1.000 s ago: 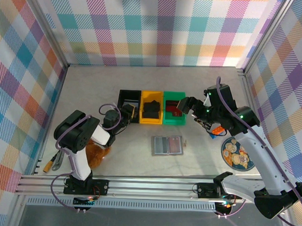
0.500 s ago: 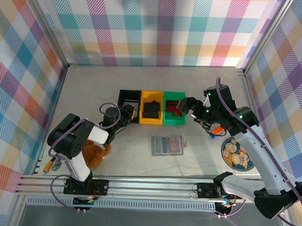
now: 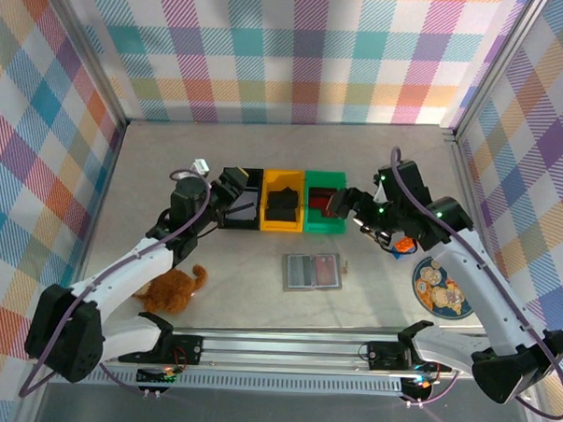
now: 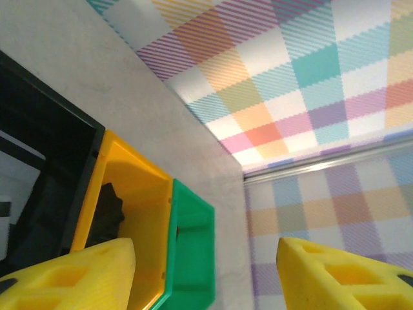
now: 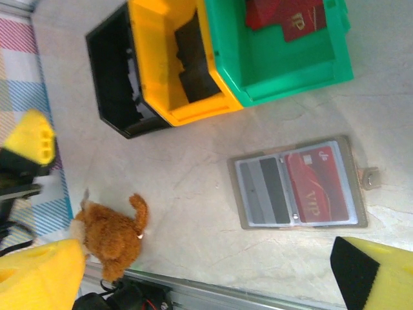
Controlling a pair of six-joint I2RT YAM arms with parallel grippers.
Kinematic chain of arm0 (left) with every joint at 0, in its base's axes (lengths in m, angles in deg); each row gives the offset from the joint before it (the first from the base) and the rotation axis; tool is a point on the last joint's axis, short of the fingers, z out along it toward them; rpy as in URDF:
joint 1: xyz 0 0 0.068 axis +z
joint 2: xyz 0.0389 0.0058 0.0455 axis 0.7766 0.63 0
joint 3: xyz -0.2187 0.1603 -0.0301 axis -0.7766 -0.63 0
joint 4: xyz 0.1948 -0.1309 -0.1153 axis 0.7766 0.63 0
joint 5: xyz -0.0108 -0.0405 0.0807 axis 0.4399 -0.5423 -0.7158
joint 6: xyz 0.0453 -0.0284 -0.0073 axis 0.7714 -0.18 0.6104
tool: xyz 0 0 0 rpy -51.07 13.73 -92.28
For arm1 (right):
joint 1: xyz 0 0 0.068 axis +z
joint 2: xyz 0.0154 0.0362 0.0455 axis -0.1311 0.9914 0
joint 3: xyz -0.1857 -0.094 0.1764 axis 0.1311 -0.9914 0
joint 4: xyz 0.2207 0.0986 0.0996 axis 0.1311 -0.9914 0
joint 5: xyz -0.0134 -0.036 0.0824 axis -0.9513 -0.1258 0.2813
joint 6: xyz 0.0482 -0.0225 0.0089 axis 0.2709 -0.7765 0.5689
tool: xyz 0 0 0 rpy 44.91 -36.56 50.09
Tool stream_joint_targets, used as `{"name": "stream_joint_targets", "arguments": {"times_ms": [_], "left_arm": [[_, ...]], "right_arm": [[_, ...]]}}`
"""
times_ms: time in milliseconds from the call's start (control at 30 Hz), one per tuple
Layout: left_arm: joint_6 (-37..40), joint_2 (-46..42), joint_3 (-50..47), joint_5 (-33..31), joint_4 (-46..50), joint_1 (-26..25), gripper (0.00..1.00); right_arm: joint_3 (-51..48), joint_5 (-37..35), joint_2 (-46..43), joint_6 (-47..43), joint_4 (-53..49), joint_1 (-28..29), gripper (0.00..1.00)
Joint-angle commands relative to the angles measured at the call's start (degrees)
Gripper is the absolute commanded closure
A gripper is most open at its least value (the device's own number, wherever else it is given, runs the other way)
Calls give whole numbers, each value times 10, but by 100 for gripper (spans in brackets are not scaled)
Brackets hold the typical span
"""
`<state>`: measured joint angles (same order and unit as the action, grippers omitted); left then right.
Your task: Take the credit cards out of the card holder
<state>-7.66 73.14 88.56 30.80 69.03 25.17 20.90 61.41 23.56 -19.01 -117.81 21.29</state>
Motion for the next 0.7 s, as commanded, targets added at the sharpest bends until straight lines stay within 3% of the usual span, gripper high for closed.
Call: {"name": "stream_joint_targets", "arguments": {"times_ms": [0, 233, 367, 667], "left_arm": [[79, -18, 31, -31, 178, -24, 39], [129, -49, 60, -34, 316, -84, 38], [145, -70, 59, -46, 387, -125, 38], [112, -109, -21, 8, 334, -156, 38]], "right_arm": [[-23, 11, 4, -31, -7, -3, 3], [-119, 69, -6, -45, 57, 6, 17], [-153, 54, -2, -49, 79, 37, 25], [-179, -8, 81, -22, 101, 94, 32]]}}
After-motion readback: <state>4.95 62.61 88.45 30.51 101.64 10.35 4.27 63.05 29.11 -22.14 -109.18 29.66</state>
